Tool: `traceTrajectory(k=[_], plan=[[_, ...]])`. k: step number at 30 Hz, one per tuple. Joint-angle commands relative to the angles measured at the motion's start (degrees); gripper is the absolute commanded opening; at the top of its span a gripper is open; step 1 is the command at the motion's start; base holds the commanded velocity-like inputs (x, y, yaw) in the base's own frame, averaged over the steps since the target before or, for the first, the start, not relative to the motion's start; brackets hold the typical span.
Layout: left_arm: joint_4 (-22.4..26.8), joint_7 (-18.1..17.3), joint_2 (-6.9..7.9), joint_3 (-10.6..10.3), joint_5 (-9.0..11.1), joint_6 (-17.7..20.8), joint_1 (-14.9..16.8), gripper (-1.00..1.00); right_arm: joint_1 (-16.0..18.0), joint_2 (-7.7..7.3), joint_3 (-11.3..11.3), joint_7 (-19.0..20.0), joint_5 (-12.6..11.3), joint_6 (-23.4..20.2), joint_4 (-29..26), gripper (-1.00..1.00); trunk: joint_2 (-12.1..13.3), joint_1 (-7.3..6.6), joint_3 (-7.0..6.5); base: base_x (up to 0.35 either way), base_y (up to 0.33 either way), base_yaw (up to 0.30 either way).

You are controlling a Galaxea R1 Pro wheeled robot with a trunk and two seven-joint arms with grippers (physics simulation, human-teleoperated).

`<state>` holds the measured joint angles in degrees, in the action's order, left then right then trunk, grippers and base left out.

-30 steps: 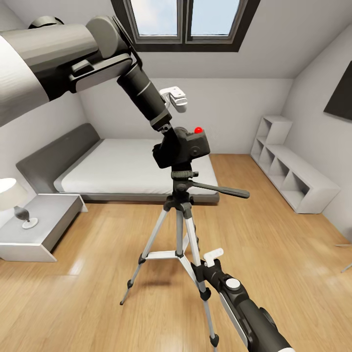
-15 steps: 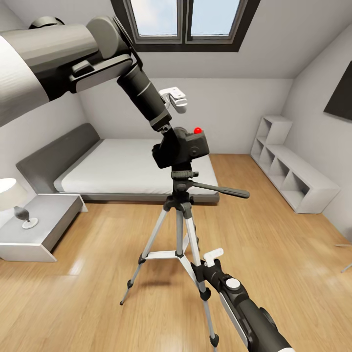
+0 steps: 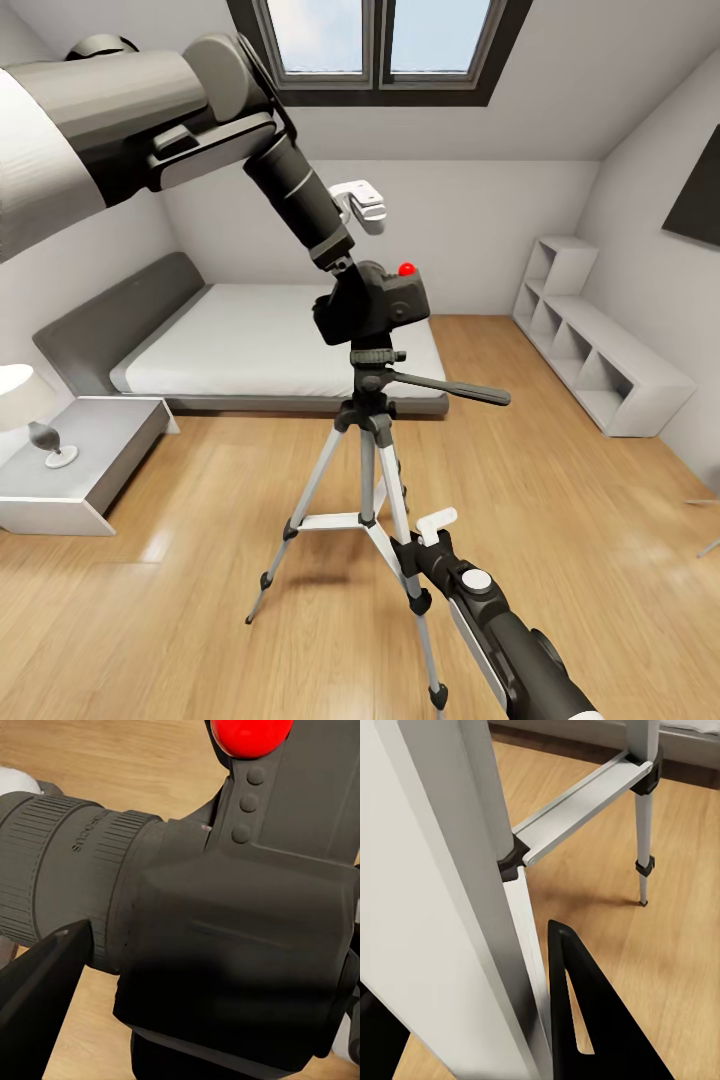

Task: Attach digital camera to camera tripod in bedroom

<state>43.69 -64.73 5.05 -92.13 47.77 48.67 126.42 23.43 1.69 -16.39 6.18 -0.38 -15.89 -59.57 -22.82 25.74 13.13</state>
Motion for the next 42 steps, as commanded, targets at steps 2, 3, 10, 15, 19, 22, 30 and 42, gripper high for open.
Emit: traceTrajectory(k=[2, 3, 10, 15, 19, 22, 30, 42], plan=[[0.0, 0.0, -0.05, -0.2, 0.4, 0.3, 0.1, -1.00, 0.0, -0.02, 0.0, -0.7, 1.1, -0.3, 0.2, -1.00, -0.1, 0.04, 0.13, 0.000, 0.000, 0.000], [-0.1, 0.0, -0.14, -0.2, 0.4, 0.3, 0.1, -1.00, 0.0, -0.02, 0.0, -0.7, 1.1, -0.3, 0.2, -1.00, -0.1, 0.04, 0.13, 0.000, 0.000, 0.000], [-0.3, 0.1, -0.28, -0.3, 0.4, 0.3, 0.1, -1.00, 0.0, -0.02, 0.0, -0.7, 1.1, -0.3, 0.1, -1.00, -0.1, 0.04, 0.13, 0.000, 0.000, 0.000], [-0.3, 0.1, -0.30, -0.3, 0.3, 0.2, 0.1, -1.00, 0.0, -0.02, 0.0, -0.7, 1.1, -0.3, 0.1, -1.00, -0.1, 0.04, 0.13, 0.000, 0.000, 0.000], [-0.3, 0.1, -0.30, -0.4, 0.3, 0.2, 0.1, -1.00, 0.0, -0.02, 0.0, -0.7, 1.1, -0.3, 0.1, -1.00, -0.1, 0.04, 0.13, 0.000, 0.000, 0.000], [-0.4, 0.1, -0.25, -0.4, 0.2, 0.2, 0.1, -1.00, 0.0, -0.02, 0.0, -0.7, 1.1, -0.3, 0.1, -1.00, -0.1, 0.04, 0.13, 0.000, 0.000, 0.000], [-0.4, 0.2, -0.16, -0.6, -0.1, 0.1, 0.1, -1.00, 0.0, -0.02, 0.0, -0.7, 1.1, -0.3, 0.1, -1.00, -0.1, 0.04, 0.13, 0.000, 0.000, 0.000], [-0.4, 0.2, -0.19, -0.6, -0.3, 0.0, 0.1, 1.00, 0.0, -0.02, 0.0, -0.6, 1.1, -0.3, 0.1, -1.00, -0.1, 0.04, 0.13, 0.000, 0.000, 0.000]])
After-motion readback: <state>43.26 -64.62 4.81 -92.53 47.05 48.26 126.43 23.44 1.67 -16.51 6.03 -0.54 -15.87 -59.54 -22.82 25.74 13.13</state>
